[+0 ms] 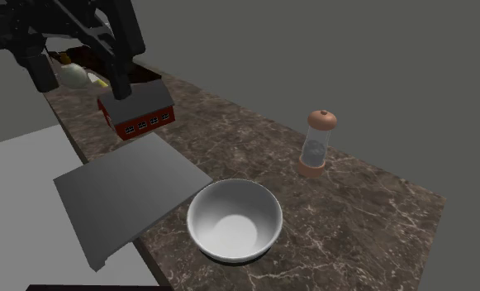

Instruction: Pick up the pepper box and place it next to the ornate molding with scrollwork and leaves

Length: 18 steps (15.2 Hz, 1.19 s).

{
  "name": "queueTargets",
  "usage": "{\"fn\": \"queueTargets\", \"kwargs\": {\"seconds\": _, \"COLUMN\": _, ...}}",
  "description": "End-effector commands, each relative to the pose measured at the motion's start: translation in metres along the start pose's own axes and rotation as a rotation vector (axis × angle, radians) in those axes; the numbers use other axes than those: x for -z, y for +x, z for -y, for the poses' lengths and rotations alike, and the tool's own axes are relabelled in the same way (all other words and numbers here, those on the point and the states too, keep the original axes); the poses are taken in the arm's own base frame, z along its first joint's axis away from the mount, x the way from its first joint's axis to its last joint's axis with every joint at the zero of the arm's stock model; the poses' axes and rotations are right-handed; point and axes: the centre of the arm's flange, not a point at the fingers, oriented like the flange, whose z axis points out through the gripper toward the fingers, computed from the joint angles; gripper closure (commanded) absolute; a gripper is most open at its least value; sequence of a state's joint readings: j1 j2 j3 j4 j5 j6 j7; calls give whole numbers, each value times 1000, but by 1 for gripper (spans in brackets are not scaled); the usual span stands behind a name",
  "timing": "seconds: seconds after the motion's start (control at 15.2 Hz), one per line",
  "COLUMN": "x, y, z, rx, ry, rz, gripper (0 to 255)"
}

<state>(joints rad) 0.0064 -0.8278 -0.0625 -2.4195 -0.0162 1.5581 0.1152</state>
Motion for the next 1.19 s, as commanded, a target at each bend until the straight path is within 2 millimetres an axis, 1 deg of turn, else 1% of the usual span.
{"fn": "queueTargets", "kwargs": {"seconds": 0.0, "x": 0, "y": 0, "z": 0, "rx": 0, "ry": 0, "rz": 0, "gripper": 0}}
{"fn": "queueTargets", "kwargs": {"seconds": 1.12, "x": -66, "y": 140, "z": -147, "rx": -9, "ry": -85, "rz": -15, "gripper": 0}}
